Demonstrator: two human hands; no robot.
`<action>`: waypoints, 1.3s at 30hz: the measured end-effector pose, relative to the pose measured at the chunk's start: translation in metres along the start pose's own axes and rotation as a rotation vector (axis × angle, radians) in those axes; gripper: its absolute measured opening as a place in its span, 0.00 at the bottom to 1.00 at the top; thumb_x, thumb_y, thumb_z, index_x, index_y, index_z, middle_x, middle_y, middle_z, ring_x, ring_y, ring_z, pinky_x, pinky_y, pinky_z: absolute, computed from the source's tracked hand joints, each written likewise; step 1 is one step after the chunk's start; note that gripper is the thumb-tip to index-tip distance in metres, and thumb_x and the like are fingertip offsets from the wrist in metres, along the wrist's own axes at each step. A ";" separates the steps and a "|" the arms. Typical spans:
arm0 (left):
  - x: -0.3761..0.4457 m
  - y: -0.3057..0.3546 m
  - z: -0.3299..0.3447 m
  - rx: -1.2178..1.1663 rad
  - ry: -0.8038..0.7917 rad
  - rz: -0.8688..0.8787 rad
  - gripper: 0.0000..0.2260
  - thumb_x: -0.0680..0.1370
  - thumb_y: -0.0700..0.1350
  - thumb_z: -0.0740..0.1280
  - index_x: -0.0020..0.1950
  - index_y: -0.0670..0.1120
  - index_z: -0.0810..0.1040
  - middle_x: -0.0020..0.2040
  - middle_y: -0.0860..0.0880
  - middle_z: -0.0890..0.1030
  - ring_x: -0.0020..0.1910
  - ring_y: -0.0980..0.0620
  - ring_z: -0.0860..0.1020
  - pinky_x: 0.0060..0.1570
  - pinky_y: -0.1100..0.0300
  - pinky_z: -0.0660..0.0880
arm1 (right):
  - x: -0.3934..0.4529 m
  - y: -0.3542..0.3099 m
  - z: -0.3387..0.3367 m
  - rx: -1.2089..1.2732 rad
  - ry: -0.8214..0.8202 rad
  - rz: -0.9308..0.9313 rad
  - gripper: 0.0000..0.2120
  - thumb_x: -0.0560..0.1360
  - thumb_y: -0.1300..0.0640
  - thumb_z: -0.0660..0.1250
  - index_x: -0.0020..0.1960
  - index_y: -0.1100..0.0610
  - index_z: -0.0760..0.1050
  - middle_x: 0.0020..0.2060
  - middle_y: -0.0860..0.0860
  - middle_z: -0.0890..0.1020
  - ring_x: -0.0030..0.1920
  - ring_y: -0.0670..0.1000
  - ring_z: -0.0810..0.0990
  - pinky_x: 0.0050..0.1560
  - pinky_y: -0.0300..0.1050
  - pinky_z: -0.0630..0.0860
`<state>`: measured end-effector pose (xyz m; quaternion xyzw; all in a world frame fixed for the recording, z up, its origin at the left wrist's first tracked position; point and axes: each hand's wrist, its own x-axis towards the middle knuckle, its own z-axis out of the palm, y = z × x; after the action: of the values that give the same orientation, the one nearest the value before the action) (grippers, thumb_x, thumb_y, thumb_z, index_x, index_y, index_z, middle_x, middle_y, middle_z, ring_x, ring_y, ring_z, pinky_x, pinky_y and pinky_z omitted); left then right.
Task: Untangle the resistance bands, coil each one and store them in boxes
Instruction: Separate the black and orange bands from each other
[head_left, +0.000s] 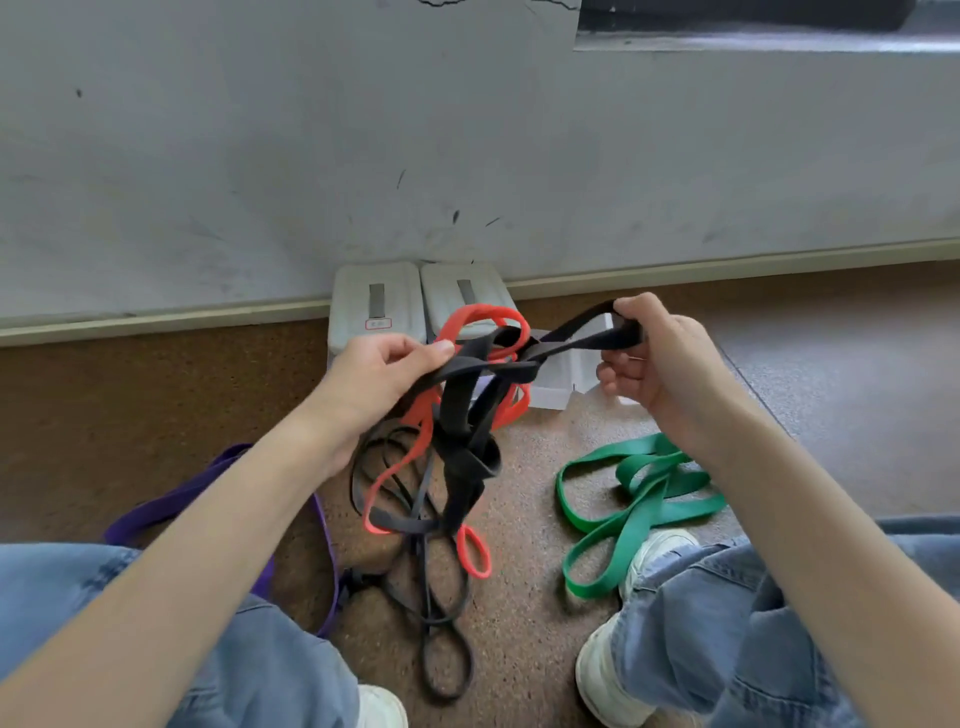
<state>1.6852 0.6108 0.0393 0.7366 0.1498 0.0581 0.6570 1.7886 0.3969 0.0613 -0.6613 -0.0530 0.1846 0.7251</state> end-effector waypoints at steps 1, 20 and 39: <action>-0.001 0.000 0.001 -0.052 -0.044 -0.027 0.20 0.69 0.56 0.69 0.48 0.40 0.80 0.38 0.47 0.83 0.36 0.53 0.79 0.37 0.63 0.75 | 0.001 -0.001 0.002 0.080 -0.058 -0.013 0.13 0.76 0.51 0.64 0.42 0.62 0.76 0.28 0.53 0.78 0.27 0.51 0.79 0.28 0.39 0.76; -0.010 0.003 0.007 0.065 -0.301 -0.295 0.23 0.70 0.68 0.60 0.43 0.51 0.84 0.45 0.48 0.85 0.47 0.51 0.83 0.49 0.56 0.75 | -0.013 0.026 0.030 -0.511 -0.070 -0.236 0.15 0.78 0.55 0.59 0.43 0.65 0.78 0.40 0.62 0.82 0.42 0.58 0.82 0.46 0.55 0.78; 0.003 -0.025 0.007 0.405 -0.067 -0.048 0.10 0.71 0.53 0.72 0.50 0.55 0.77 0.40 0.60 0.81 0.40 0.66 0.78 0.32 0.76 0.68 | -0.010 0.012 0.023 -0.306 0.073 -0.165 0.17 0.81 0.55 0.55 0.36 0.60 0.72 0.27 0.54 0.76 0.23 0.46 0.71 0.24 0.38 0.67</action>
<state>1.6860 0.6074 0.0132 0.8515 0.1541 -0.0136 0.5011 1.7691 0.4162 0.0538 -0.7636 -0.1083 0.0899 0.6302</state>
